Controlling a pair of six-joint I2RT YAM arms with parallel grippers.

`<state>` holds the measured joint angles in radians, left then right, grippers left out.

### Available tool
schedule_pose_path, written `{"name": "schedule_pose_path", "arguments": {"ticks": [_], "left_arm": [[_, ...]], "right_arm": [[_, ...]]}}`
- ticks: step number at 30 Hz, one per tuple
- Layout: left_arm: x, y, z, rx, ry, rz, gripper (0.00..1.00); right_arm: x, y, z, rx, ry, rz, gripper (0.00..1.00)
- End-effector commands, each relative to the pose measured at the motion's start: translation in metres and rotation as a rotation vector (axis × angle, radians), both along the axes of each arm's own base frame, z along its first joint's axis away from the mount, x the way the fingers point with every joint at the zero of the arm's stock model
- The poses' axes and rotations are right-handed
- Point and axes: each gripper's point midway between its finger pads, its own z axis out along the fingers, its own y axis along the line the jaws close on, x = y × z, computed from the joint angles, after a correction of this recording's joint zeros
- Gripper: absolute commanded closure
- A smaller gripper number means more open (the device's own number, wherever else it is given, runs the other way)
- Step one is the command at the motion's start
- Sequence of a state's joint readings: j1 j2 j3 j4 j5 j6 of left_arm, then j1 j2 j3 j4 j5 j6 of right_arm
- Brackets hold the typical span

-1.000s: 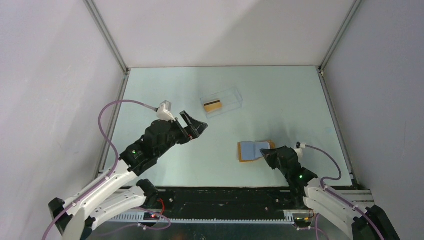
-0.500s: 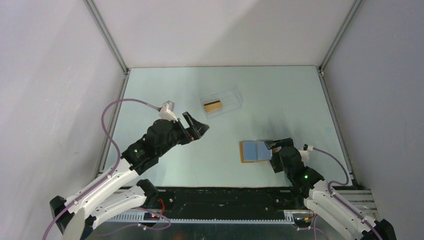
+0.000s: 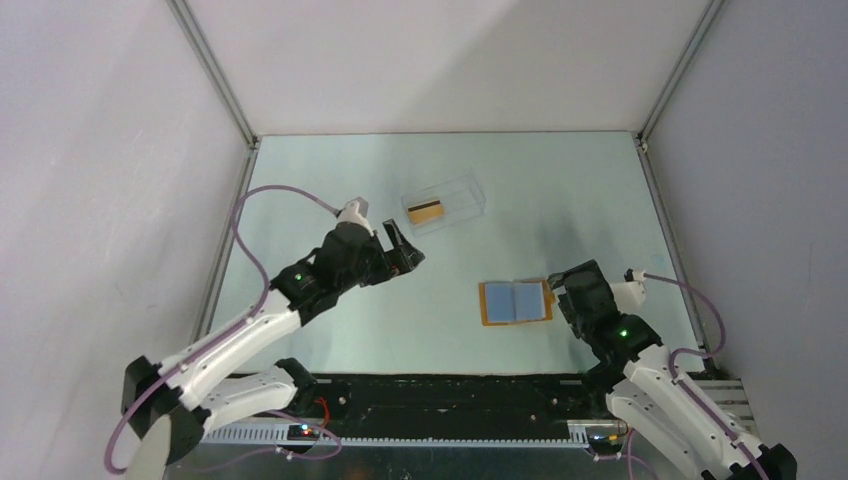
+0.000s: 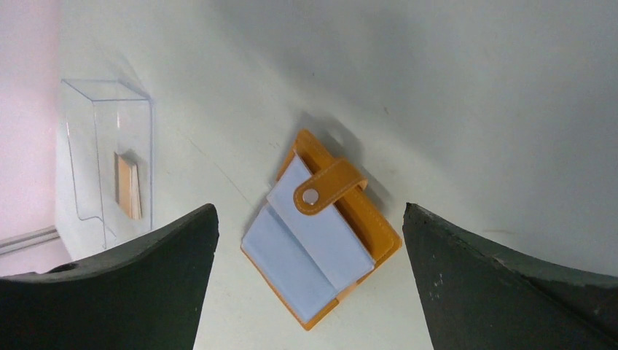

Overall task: Put the credit cards into the card holder
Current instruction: Move the storage box to the center of the board.

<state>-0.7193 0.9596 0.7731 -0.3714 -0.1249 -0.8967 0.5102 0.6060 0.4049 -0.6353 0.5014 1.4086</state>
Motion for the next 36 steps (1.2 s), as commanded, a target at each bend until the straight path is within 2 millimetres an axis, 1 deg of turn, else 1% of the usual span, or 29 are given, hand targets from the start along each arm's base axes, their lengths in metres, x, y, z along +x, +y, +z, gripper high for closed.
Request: {"name": "schedule_pose_path", "arguments": {"ticks": [1, 2, 3, 4, 5, 6, 7, 8, 9, 10, 11, 12, 13, 14, 15, 16, 18, 19, 20, 21, 23, 24, 25, 28, 32, 33, 36], "left_arm": [[0.020, -0.004, -0.004, 0.048, 0.050, -0.009, 0.01], [0.026, -0.001, -0.008, 0.057, 0.061, 0.001, 0.01], [0.033, -0.002, -0.014, 0.070, 0.082, 0.008, 0.01], [0.041, 0.004, -0.017, 0.074, 0.097, 0.029, 0.01], [0.050, 0.005, -0.025, 0.088, 0.123, 0.043, 0.01], [0.060, 0.011, -0.028, 0.089, 0.138, 0.065, 0.01], [0.074, 0.017, -0.034, 0.095, 0.162, 0.095, 0.02], [0.085, 0.017, -0.028, 0.086, 0.155, 0.102, 0.02], [0.094, 0.020, -0.040, 0.092, 0.197, 0.109, 0.04], [0.107, 0.019, -0.043, 0.100, 0.206, 0.107, 0.05], [0.117, 0.022, -0.044, 0.093, 0.215, 0.111, 0.07], [0.129, 0.020, -0.049, 0.102, 0.227, 0.104, 0.10], [0.137, 0.023, -0.050, 0.099, 0.232, 0.102, 0.12], [0.150, 0.021, -0.055, 0.101, 0.243, 0.105, 0.16], [0.158, 0.024, -0.058, 0.104, 0.249, 0.108, 0.17], [0.169, 0.022, -0.064, 0.111, 0.259, 0.108, 0.20], [0.185, 0.019, -0.076, 0.108, 0.283, 0.099, 0.27], [0.188, 0.017, -0.080, 0.104, 0.294, 0.093, 0.29], [0.195, 0.014, -0.088, 0.107, 0.308, 0.091, 0.32], [0.198, 0.013, -0.092, 0.108, 0.318, 0.089, 0.34], [0.204, 0.010, -0.111, 0.122, 0.356, 0.088, 0.38], [0.205, 0.010, -0.116, 0.126, 0.367, 0.090, 0.39], [0.206, 0.010, -0.123, 0.134, 0.384, 0.091, 0.41], [0.205, 0.009, -0.137, 0.145, 0.410, 0.087, 0.42], [0.203, 0.009, -0.149, 0.163, 0.435, 0.066, 0.55], [0.201, 0.009, -0.149, 0.169, 0.435, 0.062, 0.62], [0.197, 0.011, -0.145, 0.187, 0.420, 0.063, 0.74]], "right_arm": [[0.008, -0.020, 0.029, -0.175, -0.055, 0.063, 0.01], [0.012, -0.021, 0.036, -0.175, -0.083, 0.066, 0.01], [0.013, -0.018, 0.041, -0.192, -0.103, 0.121, 0.01], [0.019, -0.018, 0.050, -0.187, -0.139, 0.127, 0.01], [0.019, -0.013, 0.054, -0.191, -0.154, 0.177, 0.01], [0.022, -0.014, 0.061, -0.203, -0.176, 0.194, 0.01], [0.023, -0.011, 0.063, -0.192, -0.181, 0.218, 0.01], [0.024, -0.009, 0.066, -0.207, -0.188, 0.246, 0.01], [0.024, -0.004, 0.067, -0.199, -0.188, 0.282, 0.01], [0.025, -0.001, 0.068, -0.217, -0.174, 0.317, 0.01], [0.024, 0.005, 0.066, -0.208, -0.158, 0.358, 0.01], [0.025, 0.008, 0.065, -0.222, -0.138, 0.394, 0.01], [0.024, 0.015, 0.064, -0.211, -0.127, 0.435, 0.01], [0.024, 0.021, 0.062, -0.210, -0.110, 0.478, 0.01], [0.024, 0.023, 0.062, -0.208, -0.105, 0.496, 0.01], [0.023, 0.028, 0.059, -0.205, -0.093, 0.527, 0.01], [0.022, 0.034, 0.057, -0.201, -0.093, 0.574, 0.01], [0.023, 0.035, 0.059, -0.205, -0.103, 0.591, 0.01], [0.022, 0.038, 0.060, -0.201, -0.110, 0.607, 0.01], [0.024, 0.039, 0.062, -0.201, -0.121, 0.615, 0.01], [0.025, 0.043, 0.065, -0.192, -0.136, 0.628, 0.01], [0.026, 0.043, 0.066, -0.189, -0.137, 0.630, 0.01], [0.024, 0.048, 0.067, -0.170, -0.138, 0.654, 0.01], [0.026, 0.056, 0.070, -0.136, -0.142, 0.679, 0.04], [0.030, 0.067, 0.077, -0.097, -0.150, 0.720, 0.07], [0.032, 0.068, 0.079, -0.096, -0.144, 0.722, 0.07], [0.036, 0.070, 0.084, -0.100, -0.126, 0.733, 0.07]]}}
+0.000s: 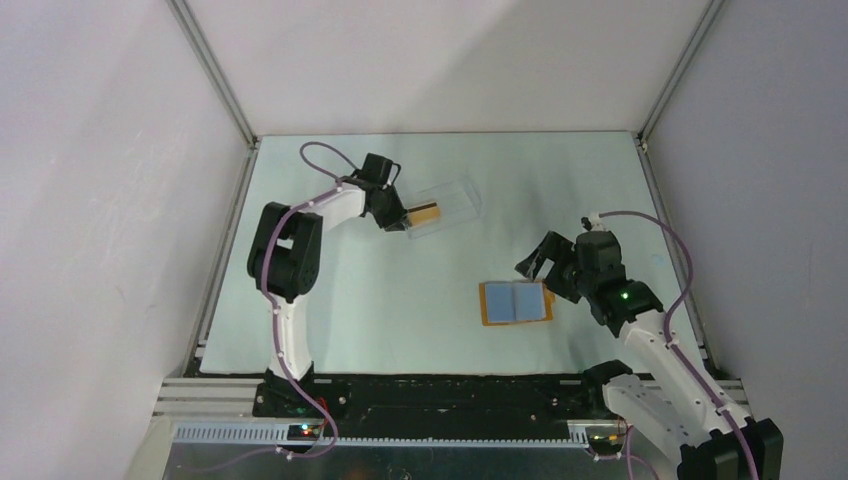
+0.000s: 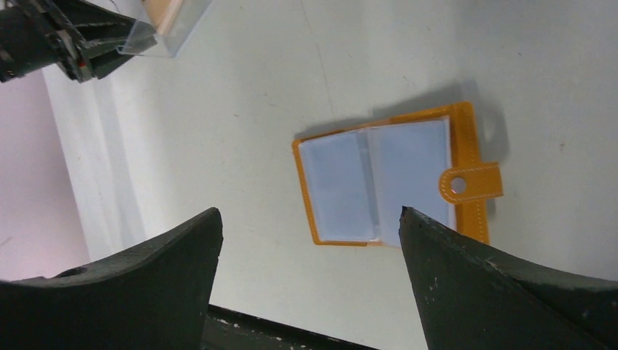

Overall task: Put the credit cards into the card holder
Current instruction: Move the storage box to the center of the board.

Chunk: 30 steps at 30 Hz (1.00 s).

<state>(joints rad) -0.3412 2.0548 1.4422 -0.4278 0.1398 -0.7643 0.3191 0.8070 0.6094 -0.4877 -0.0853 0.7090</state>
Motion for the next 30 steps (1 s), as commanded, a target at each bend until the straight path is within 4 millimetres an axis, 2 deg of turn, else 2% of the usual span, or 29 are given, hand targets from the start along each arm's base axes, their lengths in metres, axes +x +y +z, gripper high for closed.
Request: {"name": "schedule_pose_path", "arguments": {"ticks": [1, 5, 7, 10, 15, 22, 25, 30], "left_arm": [[-0.001, 0.002, 0.017, 0.027, -0.043, -0.036, 0.81], [-0.014, 0.001, 0.026, 0.032, -0.053, -0.053, 0.97], [-0.024, 0.000, 0.028, 0.032, -0.048, -0.062, 1.00], [-0.041, -0.003, 0.035, 0.039, -0.057, -0.087, 1.00], [-0.081, -0.003, 0.028, 0.069, -0.031, -0.124, 1.00], [-0.134, 0.022, 0.030, 0.112, -0.027, -0.107, 1.00], [-0.158, 0.030, 0.033, 0.135, -0.024, -0.121, 1.00], [-0.196, 0.036, 0.025, 0.191, 0.012, -0.150, 1.00]], "right_arm": [[0.016, 0.012, 0.036, 0.030, -0.074, 0.053, 0.07], [0.020, 0.019, 0.048, 0.027, -0.069, 0.103, 0.09], [0.022, 0.025, 0.055, 0.036, -0.067, 0.135, 0.09], [0.024, 0.038, 0.065, 0.056, -0.065, 0.190, 0.12], [0.020, 0.070, 0.075, 0.099, -0.057, 0.307, 0.15], [0.006, 0.120, 0.087, 0.152, -0.042, 0.473, 0.19], [0.004, 0.136, 0.090, 0.182, -0.032, 0.517, 0.21], [-0.006, 0.158, 0.093, 0.220, -0.020, 0.585, 0.22]]}}
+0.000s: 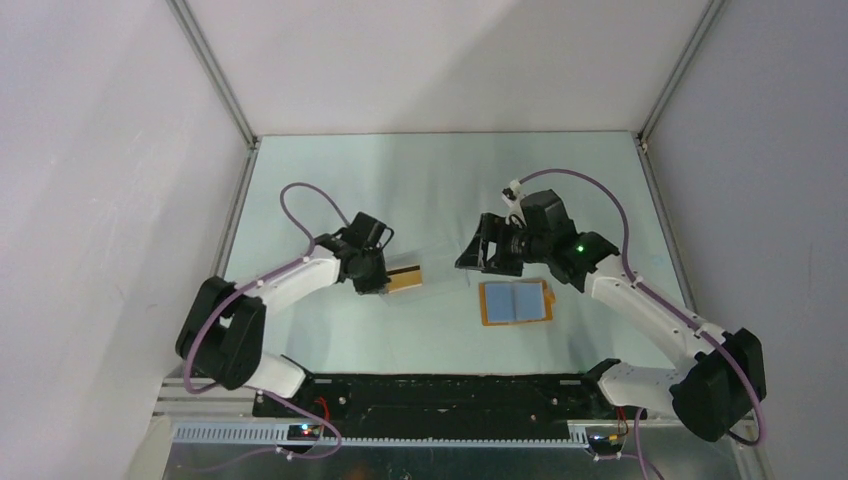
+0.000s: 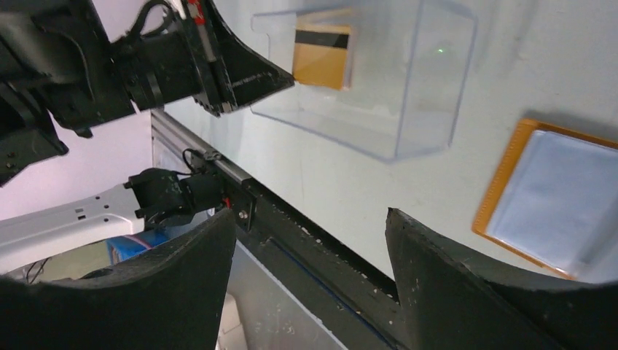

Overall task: Put the credit cards into the card holder
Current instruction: Move the storage box to the center of the board.

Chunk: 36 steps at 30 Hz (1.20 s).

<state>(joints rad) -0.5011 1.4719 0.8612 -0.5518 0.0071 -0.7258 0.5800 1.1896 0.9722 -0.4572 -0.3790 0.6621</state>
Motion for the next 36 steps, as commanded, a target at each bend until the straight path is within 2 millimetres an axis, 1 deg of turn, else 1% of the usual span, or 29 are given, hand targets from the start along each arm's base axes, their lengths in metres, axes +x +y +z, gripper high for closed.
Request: {"name": "schedule_pose_path", "arguments": {"ticks": [1, 4, 5, 6, 7, 8, 9, 10, 11, 14, 15, 16, 18, 19, 20, 21, 22, 23, 25, 26, 27, 29, 30, 31, 32, 35, 36], "left_arm": [[-0.019, -0.001, 0.013, 0.023, -0.041, -0.005, 0.99], [-0.036, -0.002, 0.010, 0.029, -0.026, 0.012, 0.93], [-0.040, -0.001, 0.011, 0.029, -0.029, 0.017, 0.88], [-0.044, -0.002, 0.011, 0.021, -0.026, 0.027, 0.85], [-0.047, -0.002, 0.012, 0.013, -0.028, 0.029, 0.79], [-0.048, -0.004, 0.013, 0.004, -0.029, 0.035, 0.75], [-0.050, -0.005, 0.014, -0.006, -0.030, 0.035, 0.69], [-0.051, -0.006, 0.017, -0.017, -0.035, 0.038, 0.67], [-0.053, -0.005, 0.016, -0.019, -0.032, 0.039, 0.61], [-0.053, -0.005, 0.020, -0.035, -0.044, 0.047, 0.54], [-0.053, -0.005, 0.020, -0.040, -0.044, 0.052, 0.52], [-0.053, -0.004, 0.021, -0.044, -0.045, 0.053, 0.51], [-0.053, -0.001, 0.020, -0.042, -0.042, 0.057, 0.52], [-0.053, 0.002, 0.017, -0.038, -0.036, 0.063, 0.52], [-0.054, 0.003, 0.016, -0.040, -0.032, 0.057, 0.54], [-0.054, 0.006, 0.014, -0.038, -0.024, 0.062, 0.56], [-0.055, 0.005, 0.013, -0.045, -0.022, 0.056, 0.58], [-0.057, 0.006, 0.011, -0.045, -0.016, 0.055, 0.59], [-0.059, 0.005, 0.010, -0.064, -0.017, 0.047, 0.65], [-0.061, -0.001, 0.012, -0.101, -0.017, 0.035, 0.68], [-0.064, -0.002, 0.010, -0.114, -0.007, 0.037, 0.70], [-0.064, -0.010, 0.013, -0.175, -0.022, 0.041, 0.76], [-0.069, -0.013, 0.009, -0.197, -0.004, 0.035, 0.79], [-0.067, -0.018, 0.012, -0.230, -0.021, 0.039, 0.80], [-0.071, -0.018, 0.009, -0.238, -0.011, 0.041, 0.81], [-0.074, -0.022, 0.009, -0.267, -0.011, 0.057, 0.83], [-0.076, -0.022, 0.008, -0.269, -0.009, 0.058, 0.85]], "right_arm": [[-0.002, 0.028, 0.031, 0.096, -0.043, 0.073, 0.22], [-0.006, 0.037, 0.029, 0.101, -0.026, 0.100, 0.23], [-0.008, 0.039, 0.028, 0.101, -0.020, 0.108, 0.23], [-0.009, 0.041, 0.025, 0.096, -0.011, 0.110, 0.23], [-0.012, 0.043, 0.024, 0.093, -0.006, 0.118, 0.23], [-0.012, 0.044, 0.020, 0.089, 0.005, 0.121, 0.23], [-0.014, 0.046, 0.018, 0.088, 0.012, 0.131, 0.24], [-0.015, 0.048, 0.015, 0.083, 0.024, 0.133, 0.24], [-0.017, 0.050, 0.013, 0.078, 0.029, 0.138, 0.25], [-0.019, 0.055, 0.004, 0.067, 0.060, 0.147, 0.28], [-0.019, 0.058, 0.000, 0.065, 0.071, 0.153, 0.31], [-0.021, 0.061, -0.003, 0.065, 0.082, 0.158, 0.32], [-0.023, 0.068, -0.011, 0.061, 0.107, 0.171, 0.38], [-0.022, 0.070, -0.020, 0.048, 0.126, 0.171, 0.43], [-0.023, 0.073, -0.024, 0.040, 0.140, 0.173, 0.46], [-0.021, 0.073, -0.035, 0.017, 0.162, 0.165, 0.51], [-0.021, 0.073, -0.041, 0.001, 0.174, 0.162, 0.53], [-0.019, 0.072, -0.053, -0.036, 0.193, 0.152, 0.55], [-0.014, 0.070, -0.070, -0.096, 0.209, 0.141, 0.57], [-0.011, 0.068, -0.074, -0.121, 0.203, 0.129, 0.57], [-0.009, 0.066, -0.081, -0.155, 0.207, 0.134, 0.57], [-0.003, 0.062, -0.090, -0.208, 0.199, 0.130, 0.57], [-0.001, 0.058, -0.093, -0.229, 0.199, 0.121, 0.57], [0.002, 0.058, -0.095, -0.239, 0.193, 0.126, 0.57], [0.005, 0.057, -0.099, -0.248, 0.198, 0.122, 0.57], [0.010, 0.056, -0.099, -0.241, 0.192, 0.119, 0.56], [0.009, 0.060, -0.098, -0.221, 0.195, 0.131, 0.55]]}}
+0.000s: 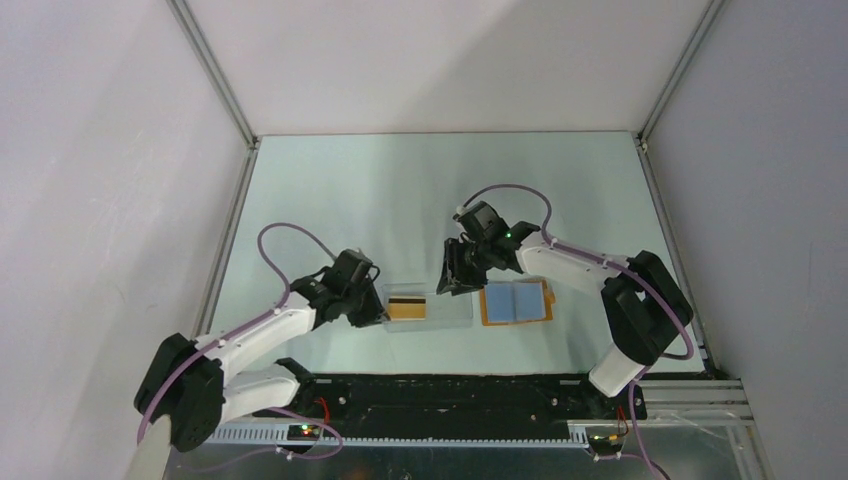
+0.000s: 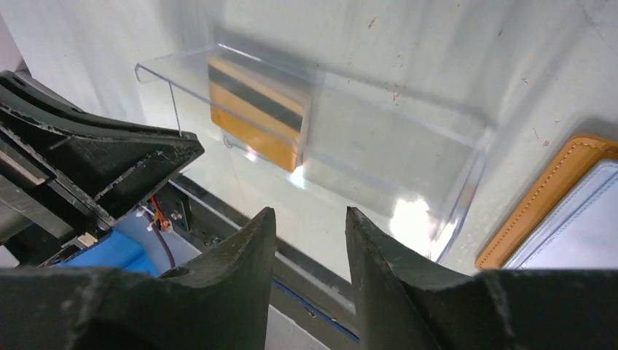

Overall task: Put the credit cards into the card holder
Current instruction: Move the storage box to the center of the board, then pick up the credit card from the storage box.

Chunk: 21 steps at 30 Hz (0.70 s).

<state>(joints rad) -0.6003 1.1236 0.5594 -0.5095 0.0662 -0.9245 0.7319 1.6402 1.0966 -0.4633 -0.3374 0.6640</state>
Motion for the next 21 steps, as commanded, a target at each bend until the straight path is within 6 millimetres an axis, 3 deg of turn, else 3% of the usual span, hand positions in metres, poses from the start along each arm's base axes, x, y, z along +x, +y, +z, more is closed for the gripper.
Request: {"name": "schedule_pose_path", "arguments": {"ticks": [1, 4, 7, 9, 12, 15, 17, 21], "left_arm": [[0.000, -0.020, 0.011, -0.116, -0.019, 0.009, 0.86], [-0.001, -0.023, 0.011, -0.128, -0.016, 0.019, 0.91], [-0.001, -0.027, 0.012, -0.135, -0.016, 0.019, 0.99], [-0.001, -0.030, 0.014, -0.135, -0.018, 0.011, 0.99], [-0.001, -0.034, 0.016, -0.134, -0.022, -0.006, 0.90], [0.000, -0.037, 0.019, -0.136, -0.036, -0.018, 0.71], [0.002, -0.036, 0.023, -0.139, -0.054, -0.015, 0.65], [0.007, -0.031, 0.024, -0.118, -0.085, -0.005, 0.62]], "right_arm": [[0.012, 0.007, 0.012, 0.027, -0.041, 0.015, 0.55], [0.006, 0.023, 0.011, 0.089, 0.000, 0.043, 0.54], [0.003, 0.029, 0.004, 0.095, 0.036, 0.036, 0.53], [0.003, 0.030, -0.001, 0.092, 0.055, 0.030, 0.53], [0.004, 0.029, -0.008, 0.074, 0.063, 0.021, 0.53], [0.004, 0.028, -0.015, 0.053, 0.065, 0.020, 0.54], [0.004, 0.027, -0.022, 0.039, 0.070, 0.023, 0.55], [0.006, 0.030, -0.029, 0.033, 0.063, 0.023, 0.58]]}}
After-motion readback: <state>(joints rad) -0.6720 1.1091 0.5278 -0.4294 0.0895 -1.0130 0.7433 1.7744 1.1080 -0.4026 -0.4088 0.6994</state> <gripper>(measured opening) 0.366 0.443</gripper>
